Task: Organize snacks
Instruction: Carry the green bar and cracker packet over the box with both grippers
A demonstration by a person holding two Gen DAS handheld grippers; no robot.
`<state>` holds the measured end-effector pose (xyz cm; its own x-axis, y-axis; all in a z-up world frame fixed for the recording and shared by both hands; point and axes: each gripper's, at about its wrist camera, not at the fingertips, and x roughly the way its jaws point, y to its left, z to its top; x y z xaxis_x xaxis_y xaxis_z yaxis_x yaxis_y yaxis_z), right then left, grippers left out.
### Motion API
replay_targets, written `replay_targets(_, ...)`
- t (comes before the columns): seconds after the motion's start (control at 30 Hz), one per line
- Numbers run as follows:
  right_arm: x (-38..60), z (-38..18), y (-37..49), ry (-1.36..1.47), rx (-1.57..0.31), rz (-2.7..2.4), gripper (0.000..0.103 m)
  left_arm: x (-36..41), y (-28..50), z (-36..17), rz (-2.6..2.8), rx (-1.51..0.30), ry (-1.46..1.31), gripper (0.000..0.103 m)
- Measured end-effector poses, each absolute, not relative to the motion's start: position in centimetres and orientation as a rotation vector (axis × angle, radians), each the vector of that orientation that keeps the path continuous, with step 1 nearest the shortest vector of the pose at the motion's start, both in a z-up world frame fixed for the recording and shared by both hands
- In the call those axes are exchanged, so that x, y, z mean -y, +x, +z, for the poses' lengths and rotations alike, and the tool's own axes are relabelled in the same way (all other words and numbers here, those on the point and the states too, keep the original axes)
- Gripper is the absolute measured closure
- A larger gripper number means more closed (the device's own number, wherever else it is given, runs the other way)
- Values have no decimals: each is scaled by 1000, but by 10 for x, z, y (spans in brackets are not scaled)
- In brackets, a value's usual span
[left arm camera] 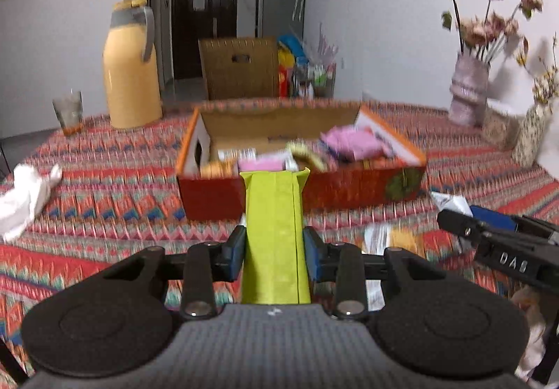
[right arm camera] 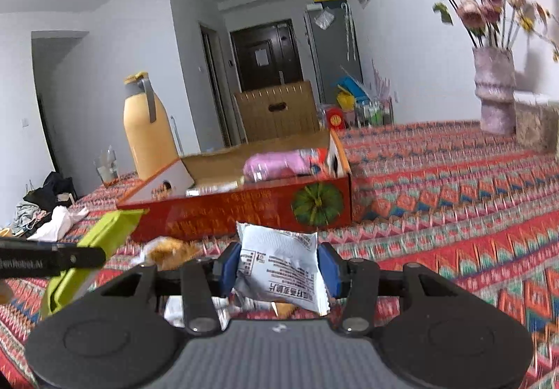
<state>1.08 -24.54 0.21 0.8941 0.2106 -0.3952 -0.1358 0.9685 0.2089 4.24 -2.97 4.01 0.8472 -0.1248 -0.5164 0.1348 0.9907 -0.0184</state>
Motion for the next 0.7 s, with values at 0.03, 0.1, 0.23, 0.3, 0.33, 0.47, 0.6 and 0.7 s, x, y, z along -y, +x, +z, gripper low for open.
replay_targets(0.03,244,6,14,172,-415,181,55,30,47,46,-135,-527,17,68)
replay_targets(0.1,241,14,23,161,-392,183,56,30,56,54,-130,-502,13,68)
replay_targets(0.23,235,28,42,142,-353,188,55,33,75,71,-121,-460,5,68)
replay_targets(0.3,231,34,52,132,-334,192,55,34,84,78,-118,-443,0,68)
replay_targets(0.33,231,37,58,128,-327,193,55,34,88,81,-116,-435,-1,68)
replay_targets(0.47,228,47,80,123,-304,197,55,35,110,90,-100,-414,-11,68)
replay_targets(0.6,226,55,108,124,-290,200,55,34,136,94,-80,-405,-34,68)
replay_targets(0.7,224,59,130,122,-285,193,55,32,155,92,-69,-405,-52,68)
